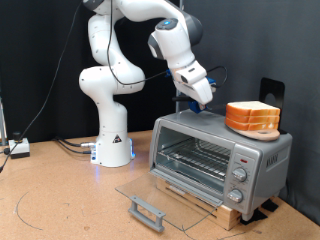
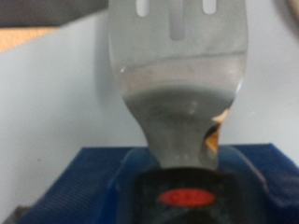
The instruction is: Make a piece of toast with the oven
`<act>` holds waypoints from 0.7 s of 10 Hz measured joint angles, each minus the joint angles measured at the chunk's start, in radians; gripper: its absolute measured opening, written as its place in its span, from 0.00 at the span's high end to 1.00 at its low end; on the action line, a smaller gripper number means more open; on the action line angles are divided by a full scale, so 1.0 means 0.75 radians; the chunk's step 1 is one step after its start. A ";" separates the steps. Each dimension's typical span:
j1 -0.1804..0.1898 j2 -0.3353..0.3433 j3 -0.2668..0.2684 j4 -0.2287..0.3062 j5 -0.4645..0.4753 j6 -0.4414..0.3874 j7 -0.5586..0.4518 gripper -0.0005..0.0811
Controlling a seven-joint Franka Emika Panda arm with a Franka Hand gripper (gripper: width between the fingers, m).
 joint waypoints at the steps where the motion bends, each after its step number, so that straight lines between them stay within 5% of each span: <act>1: -0.001 -0.028 -0.060 0.015 -0.005 -0.050 -0.027 0.49; 4: -0.009 -0.053 -0.086 0.013 -0.006 -0.060 -0.037 0.49; 7: -0.127 -0.039 -0.121 0.012 -0.026 0.026 -0.019 0.49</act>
